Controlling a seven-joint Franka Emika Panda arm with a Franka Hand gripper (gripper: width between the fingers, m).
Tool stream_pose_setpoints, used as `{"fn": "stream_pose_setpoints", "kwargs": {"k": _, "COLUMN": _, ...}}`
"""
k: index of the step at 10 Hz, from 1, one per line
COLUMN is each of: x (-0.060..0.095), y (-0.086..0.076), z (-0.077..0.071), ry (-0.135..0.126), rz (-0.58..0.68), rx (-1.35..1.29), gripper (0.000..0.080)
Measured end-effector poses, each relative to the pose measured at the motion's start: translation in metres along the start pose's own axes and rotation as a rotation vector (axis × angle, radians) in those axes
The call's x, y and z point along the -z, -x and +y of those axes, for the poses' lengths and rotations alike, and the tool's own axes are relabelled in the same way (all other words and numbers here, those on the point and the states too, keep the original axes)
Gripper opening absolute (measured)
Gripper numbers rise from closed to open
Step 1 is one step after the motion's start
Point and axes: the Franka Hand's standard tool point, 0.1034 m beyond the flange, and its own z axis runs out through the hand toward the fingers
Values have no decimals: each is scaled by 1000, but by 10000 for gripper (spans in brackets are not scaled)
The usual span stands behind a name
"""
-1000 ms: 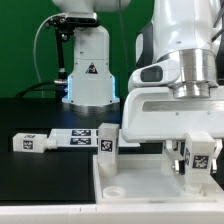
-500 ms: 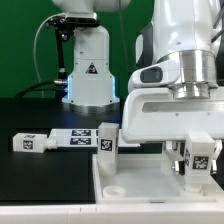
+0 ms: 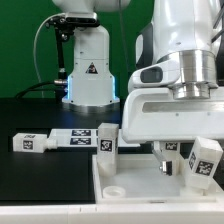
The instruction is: Assemble square table
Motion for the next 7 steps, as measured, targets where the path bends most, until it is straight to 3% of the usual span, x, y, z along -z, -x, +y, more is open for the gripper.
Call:
{"fn": "stream_pose_setpoints", "kwargs": {"k": 2, "x": 0, "y": 0, "z": 0, "ry": 0, "rz": -30, "rx": 1, "gripper": 647}}
{"fn": "stream_pose_setpoints", "kwargs": {"k": 5, "x": 15, "y": -26, "z": -7, "ry": -14, "rz": -106, "rx": -12, "gripper": 649}}
{"fn": "stream_pose_setpoints", "kwargs": {"k": 7, "x": 14, "y": -31, "z": -2, "ry": -8, "rz": -269, "rx": -25, "gripper": 649}}
